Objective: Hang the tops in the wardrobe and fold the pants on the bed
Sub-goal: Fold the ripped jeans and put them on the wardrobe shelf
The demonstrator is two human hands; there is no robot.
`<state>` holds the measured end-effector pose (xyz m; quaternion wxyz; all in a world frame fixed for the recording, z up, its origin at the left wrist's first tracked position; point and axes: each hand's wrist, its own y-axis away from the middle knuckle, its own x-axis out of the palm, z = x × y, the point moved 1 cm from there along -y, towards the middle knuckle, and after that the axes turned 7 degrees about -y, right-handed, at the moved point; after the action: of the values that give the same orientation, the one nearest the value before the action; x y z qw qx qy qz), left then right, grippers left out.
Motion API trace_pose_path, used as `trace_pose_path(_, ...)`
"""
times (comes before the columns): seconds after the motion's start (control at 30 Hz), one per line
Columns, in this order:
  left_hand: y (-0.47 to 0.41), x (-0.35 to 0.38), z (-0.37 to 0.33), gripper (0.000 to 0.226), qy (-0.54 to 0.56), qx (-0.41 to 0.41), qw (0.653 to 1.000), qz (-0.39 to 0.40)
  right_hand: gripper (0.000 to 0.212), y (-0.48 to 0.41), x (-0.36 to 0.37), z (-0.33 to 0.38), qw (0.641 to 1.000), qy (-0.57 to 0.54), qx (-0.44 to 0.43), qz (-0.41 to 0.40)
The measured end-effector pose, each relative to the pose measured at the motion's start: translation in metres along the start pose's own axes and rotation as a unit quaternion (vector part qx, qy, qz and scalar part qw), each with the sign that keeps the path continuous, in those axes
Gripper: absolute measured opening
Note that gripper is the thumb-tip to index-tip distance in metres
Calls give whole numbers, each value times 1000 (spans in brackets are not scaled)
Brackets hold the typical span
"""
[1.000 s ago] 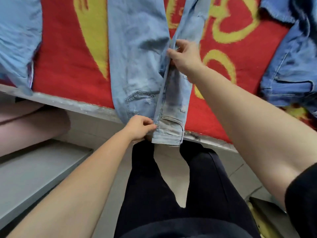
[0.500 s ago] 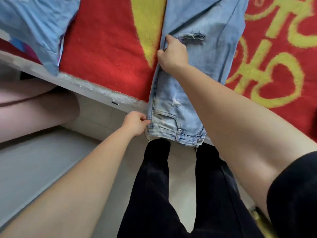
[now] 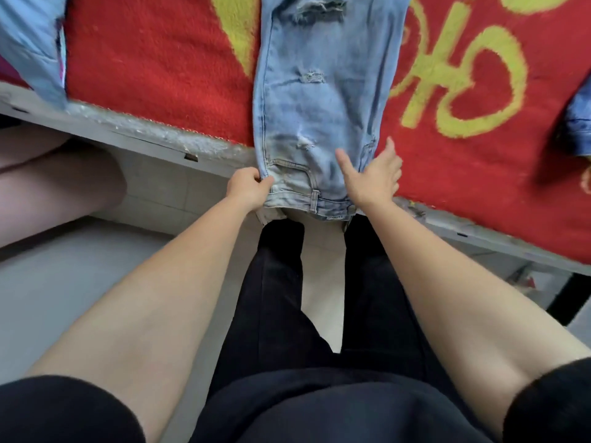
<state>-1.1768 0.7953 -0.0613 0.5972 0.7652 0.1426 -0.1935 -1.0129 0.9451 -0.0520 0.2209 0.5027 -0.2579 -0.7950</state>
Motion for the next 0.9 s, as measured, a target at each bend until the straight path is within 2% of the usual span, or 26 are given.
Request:
trace_pose_path(0.07, 1, 8, 1, 31, 14, 4, 1000, 2, 82, 3, -2, -37, 996, 10, -6, 85)
trace_pose_path(0.17, 8, 26, 1, 26, -24, 16, 998, 48, 49, -2, -12, -64, 995, -40, -19, 94)
trace_pose_path(0.23, 6, 39, 1, 22, -59, 21, 997, 41, 45, -4, -15, -72, 992, -62, -20, 106)
trace_pose_path(0.33, -3, 48, -1, 20, -60, -6, 998, -5, 56, -3, -16, -77, 987, -74, 6, 146)
trace_pose_path(0.43, -14, 50, -2, 34, 75, -62, 995, -24, 72, -5, -12, -73, 986, -47, 4, 162)
trace_pose_path(0.53, -16, 53, 2, 47, 195, -86, 977, -9, 70, -6, -13, -68, 985, -41, 9, 166)
trace_pose_path(0.6, -12, 53, 8, 47, 250, -82, 964, 45, 64, -6, -17, -69, 981, -70, 10, 181)
trace_pose_path(0.7, 1, 53, 14, 27, 322, -58, 934, 145, 50, -5, -27, -72, 978, -106, -20, 181)
trace_pose_path(0.73, 3, 54, 16, 26, 342, -56, 924, 161, 47, -5, -29, -74, 979, -111, -29, 170)
trace_pose_path(0.8, 5, 59, 16, 34, 313, -60, 936, 150, 45, -1, -29, -76, 980, -101, -29, 167)
trace_pose_path(0.9, 5, 65, 9, 44, 120, -66, 989, 56, 50, -4, -20, -69, 979, -2, 16, 201)
